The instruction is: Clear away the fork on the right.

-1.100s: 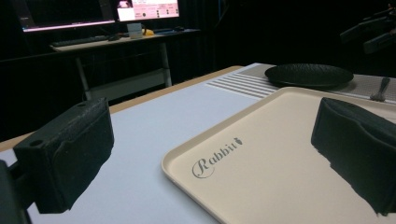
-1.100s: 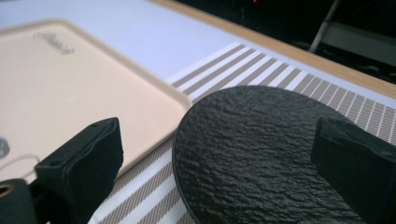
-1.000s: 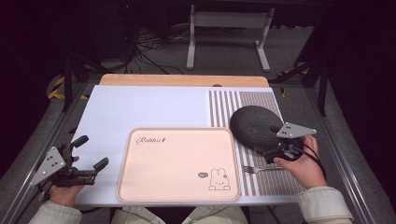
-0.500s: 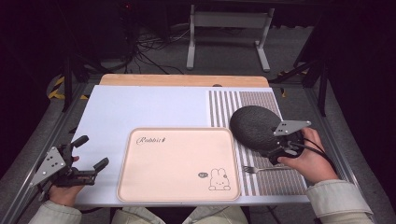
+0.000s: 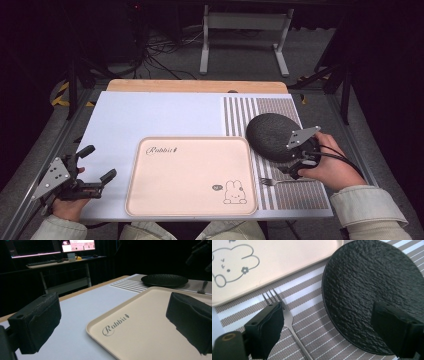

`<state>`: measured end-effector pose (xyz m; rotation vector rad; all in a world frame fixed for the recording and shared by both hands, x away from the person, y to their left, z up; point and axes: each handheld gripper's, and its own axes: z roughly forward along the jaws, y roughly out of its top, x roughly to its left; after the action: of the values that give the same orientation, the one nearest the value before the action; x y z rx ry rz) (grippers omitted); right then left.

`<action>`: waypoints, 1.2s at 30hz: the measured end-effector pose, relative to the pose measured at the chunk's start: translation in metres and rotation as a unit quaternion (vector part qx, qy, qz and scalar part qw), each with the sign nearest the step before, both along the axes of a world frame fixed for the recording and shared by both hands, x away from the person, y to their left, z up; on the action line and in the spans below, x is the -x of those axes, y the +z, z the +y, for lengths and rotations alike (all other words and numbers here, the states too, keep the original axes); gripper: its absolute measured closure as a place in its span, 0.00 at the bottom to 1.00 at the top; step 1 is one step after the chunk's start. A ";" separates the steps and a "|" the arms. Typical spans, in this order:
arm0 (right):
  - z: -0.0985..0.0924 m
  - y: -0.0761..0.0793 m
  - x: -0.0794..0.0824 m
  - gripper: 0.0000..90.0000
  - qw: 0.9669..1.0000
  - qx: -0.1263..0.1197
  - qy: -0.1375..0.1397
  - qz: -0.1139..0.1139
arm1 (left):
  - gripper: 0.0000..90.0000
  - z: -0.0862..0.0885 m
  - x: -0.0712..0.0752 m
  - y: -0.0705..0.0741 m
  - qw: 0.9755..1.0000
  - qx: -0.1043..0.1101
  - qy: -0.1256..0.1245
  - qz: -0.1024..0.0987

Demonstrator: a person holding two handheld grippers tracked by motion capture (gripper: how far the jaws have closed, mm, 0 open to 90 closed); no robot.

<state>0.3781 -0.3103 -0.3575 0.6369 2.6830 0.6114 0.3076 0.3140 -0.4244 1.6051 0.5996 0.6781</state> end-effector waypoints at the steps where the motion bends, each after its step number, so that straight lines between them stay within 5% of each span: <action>1: 0.000 -0.001 0.000 0.14 1.000 0.000 0.001 0.005 | 0.01 0.000 0.000 0.000 1.000 0.000 -0.001 0.000; 11: 0.002 -0.008 0.000 0.17 0.998 0.022 0.028 0.046 | 0.01 0.000 0.000 0.000 1.000 -0.001 -0.001 0.001; 22: 0.008 -0.020 0.001 0.23 0.992 0.039 0.063 0.103 | 0.01 0.000 0.000 0.000 1.000 0.000 -0.001 0.002; 30: 0.009 -0.024 -0.001 0.26 0.994 0.019 0.065 0.088 | 0.01 0.000 0.000 0.000 1.000 0.002 -0.001 0.002; 36: 0.008 -0.031 -0.001 0.30 0.993 0.026 0.073 0.088 | 0.01 0.000 0.000 0.000 1.000 0.002 0.000 0.003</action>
<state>0.3794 -0.3023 -0.3890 0.5042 2.9213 0.5421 0.3079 0.3139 -0.4249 1.6042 0.6035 0.6721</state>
